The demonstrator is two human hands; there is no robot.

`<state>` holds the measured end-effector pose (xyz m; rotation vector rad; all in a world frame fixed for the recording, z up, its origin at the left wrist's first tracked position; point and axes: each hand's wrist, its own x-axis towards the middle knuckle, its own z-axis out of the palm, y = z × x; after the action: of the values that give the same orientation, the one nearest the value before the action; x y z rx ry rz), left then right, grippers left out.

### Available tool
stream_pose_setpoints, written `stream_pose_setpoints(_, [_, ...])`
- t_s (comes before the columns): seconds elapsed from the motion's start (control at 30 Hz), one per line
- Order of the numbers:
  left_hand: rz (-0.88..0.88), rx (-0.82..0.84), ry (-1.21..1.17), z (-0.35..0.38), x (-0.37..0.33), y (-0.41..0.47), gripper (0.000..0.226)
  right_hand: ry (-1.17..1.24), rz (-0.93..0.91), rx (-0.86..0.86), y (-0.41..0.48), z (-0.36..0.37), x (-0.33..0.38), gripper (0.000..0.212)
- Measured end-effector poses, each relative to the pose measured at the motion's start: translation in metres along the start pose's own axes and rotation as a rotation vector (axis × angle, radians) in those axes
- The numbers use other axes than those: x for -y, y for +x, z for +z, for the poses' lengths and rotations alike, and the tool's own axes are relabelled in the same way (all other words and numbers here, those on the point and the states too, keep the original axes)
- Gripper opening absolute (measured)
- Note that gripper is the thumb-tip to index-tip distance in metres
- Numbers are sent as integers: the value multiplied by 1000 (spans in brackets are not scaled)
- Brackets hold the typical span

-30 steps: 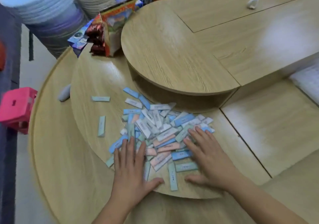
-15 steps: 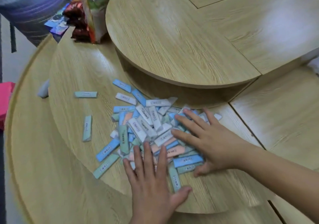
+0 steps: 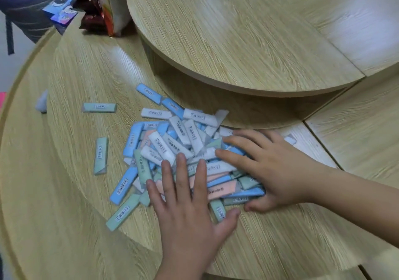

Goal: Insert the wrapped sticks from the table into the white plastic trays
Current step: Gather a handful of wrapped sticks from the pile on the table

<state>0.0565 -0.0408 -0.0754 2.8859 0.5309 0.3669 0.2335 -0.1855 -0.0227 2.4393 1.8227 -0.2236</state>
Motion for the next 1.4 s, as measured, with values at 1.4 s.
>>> stream_pose_setpoints(1.4, [34,26,-123,-13,23,64,66,104,231,-240,23,-6,35,63])
